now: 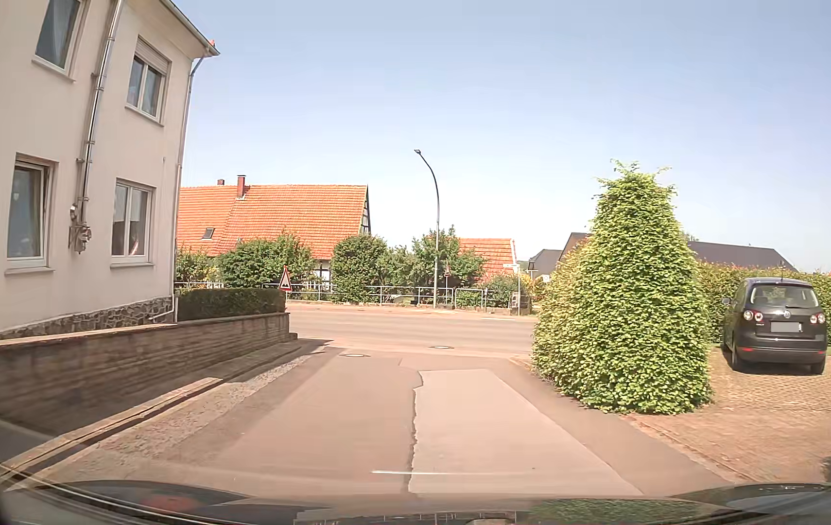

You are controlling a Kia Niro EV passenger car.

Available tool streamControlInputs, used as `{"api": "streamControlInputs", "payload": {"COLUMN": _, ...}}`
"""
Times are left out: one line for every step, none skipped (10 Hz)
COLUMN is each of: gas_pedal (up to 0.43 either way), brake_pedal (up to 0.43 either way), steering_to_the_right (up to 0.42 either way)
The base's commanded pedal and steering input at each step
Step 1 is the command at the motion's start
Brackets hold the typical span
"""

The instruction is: Follow the waypoints while adhering to traffic rules and regulations

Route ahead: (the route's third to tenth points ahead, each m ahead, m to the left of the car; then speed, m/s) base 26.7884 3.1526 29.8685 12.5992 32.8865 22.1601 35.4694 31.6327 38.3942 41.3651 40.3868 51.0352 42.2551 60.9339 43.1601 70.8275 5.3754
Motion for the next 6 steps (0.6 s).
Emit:
{"api": "streamControlInputs", "payload": {"gas_pedal": 0.000, "brake_pedal": 0.104, "steering_to_the_right": -0.008}}
{"api": "streamControlInputs", "payload": {"gas_pedal": 0.000, "brake_pedal": 0.122, "steering_to_the_right": -0.008}}
{"api": "streamControlInputs", "payload": {"gas_pedal": 0.000, "brake_pedal": 0.140, "steering_to_the_right": -0.008}}
{"api": "streamControlInputs", "payload": {"gas_pedal": 0.000, "brake_pedal": 0.146, "steering_to_the_right": -0.008}}
{"api": "streamControlInputs", "payload": {"gas_pedal": 0.000, "brake_pedal": 0.152, "steering_to_the_right": -0.007}}
{"api": "streamControlInputs", "payload": {"gas_pedal": 0.000, "brake_pedal": 0.152, "steering_to_the_right": -0.007}}
